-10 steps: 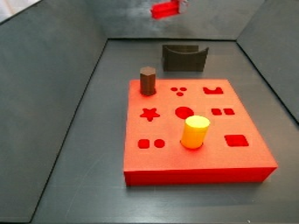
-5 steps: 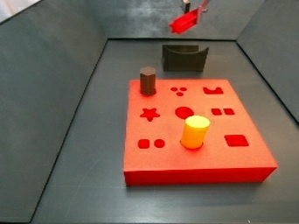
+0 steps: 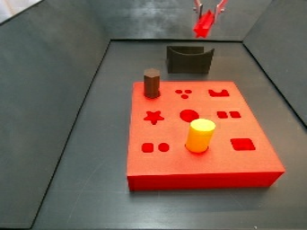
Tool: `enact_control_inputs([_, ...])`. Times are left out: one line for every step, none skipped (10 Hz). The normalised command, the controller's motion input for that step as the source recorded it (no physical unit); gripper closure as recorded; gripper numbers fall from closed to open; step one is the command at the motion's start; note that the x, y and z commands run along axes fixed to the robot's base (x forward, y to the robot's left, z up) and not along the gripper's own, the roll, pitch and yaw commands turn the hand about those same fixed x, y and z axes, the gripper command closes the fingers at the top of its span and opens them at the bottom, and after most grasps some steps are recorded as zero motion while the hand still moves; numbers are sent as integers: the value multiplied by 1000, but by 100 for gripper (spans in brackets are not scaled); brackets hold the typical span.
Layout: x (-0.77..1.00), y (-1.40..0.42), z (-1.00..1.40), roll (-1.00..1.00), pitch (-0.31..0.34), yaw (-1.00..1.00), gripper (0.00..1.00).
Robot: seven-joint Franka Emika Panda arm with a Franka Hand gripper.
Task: Pick up the star object. Move up. Place the star object on the fixture. Regrasp the star object. Move to above the board. Insert the star object.
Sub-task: Place the star object on the fixture.
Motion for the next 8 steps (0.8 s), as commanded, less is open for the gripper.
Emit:
enact_control_inputs([-624, 639, 609, -1000, 204, 735, 100])
enact_control_inputs([-531, 505, 516, -1000, 172, 642, 100])
enact_control_inputs([-410, 311, 351, -1000, 174, 592, 100])
enact_control_inputs([-201, 114, 119, -1000, 200, 562, 100])
enact_control_inputs([-61, 56, 27, -1000, 252, 524, 100])
enact_control_inputs([-7, 48, 22, -920, 312, 429, 100])
enact_control_inputs([21, 56, 25, -732, 333, 273, 100])
enact_control_inputs([64, 53, 1, -503, 336, 82, 100])
